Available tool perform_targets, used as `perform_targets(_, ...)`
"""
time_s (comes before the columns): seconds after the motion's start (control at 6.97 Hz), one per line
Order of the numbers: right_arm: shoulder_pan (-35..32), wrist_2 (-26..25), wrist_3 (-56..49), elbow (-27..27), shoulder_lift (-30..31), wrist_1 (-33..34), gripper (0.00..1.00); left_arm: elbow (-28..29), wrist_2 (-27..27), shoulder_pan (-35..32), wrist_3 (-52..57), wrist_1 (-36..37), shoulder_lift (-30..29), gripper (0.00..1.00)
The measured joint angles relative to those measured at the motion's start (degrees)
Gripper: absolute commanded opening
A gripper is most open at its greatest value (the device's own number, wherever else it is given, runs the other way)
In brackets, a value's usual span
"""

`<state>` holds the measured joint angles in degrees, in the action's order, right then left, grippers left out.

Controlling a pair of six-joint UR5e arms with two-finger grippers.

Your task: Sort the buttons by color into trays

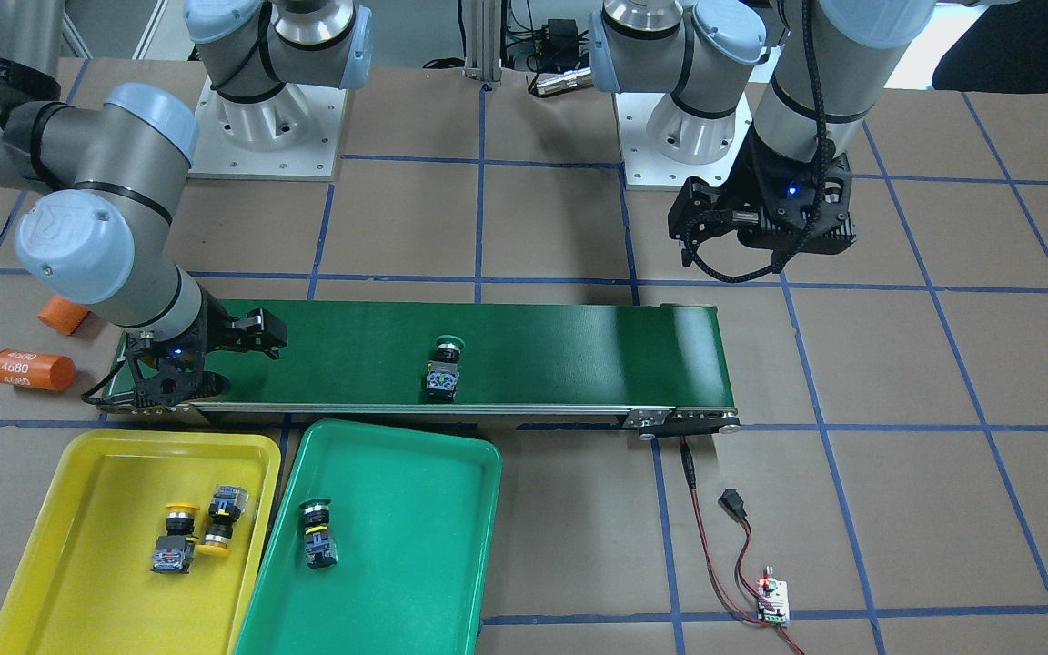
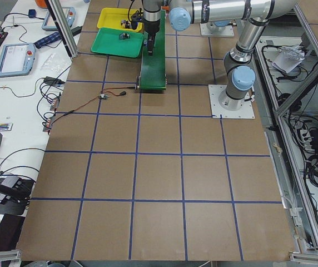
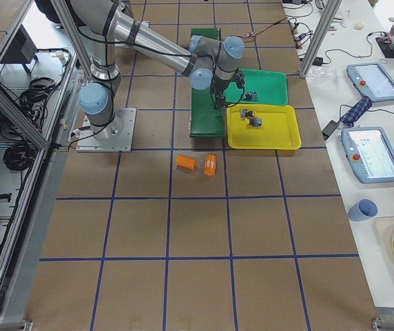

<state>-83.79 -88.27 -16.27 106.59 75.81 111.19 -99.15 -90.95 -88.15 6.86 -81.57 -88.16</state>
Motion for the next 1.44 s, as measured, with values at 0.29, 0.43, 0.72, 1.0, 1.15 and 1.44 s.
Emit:
perform_targets(0.29,-0.22,0.0,0.25,0.82,0.14,0.98,1.0,-0.09,-0.05,0.0,0.0,0.05,-0.03,1.0)
perform_targets(0.43,-0.36,-0.01,0.67,0.87,0.18,1.03,1.0,-0.09,-0.03,0.0,0.0,0.05,-0.04,1.0)
perform_targets(0.72,-0.47,0.0,1.14,0.93,0.03,1.05,1.0,0.03,-0.02,0.0,0.0,0.0,-0.05,1.0)
perform_targets(1.0,-0.52,-0.01,1.18,0.96,-0.07,1.1,1.0,-0.04,-0.03,0.01,0.0,-0.01,0.03,1.0)
perform_targets(1.15,-0.56,-0.08,1.17,0.94,-0.01,1.1,1.0,-0.17,-0.03,0.03,0.0,0.0,0.04,1.0)
perform_targets(1.44,-0.58,-0.21,1.08,0.85,-0.15,1.05,1.0,-0.3,-0.06,0.0,0.0,-0.11,0.07,1.0)
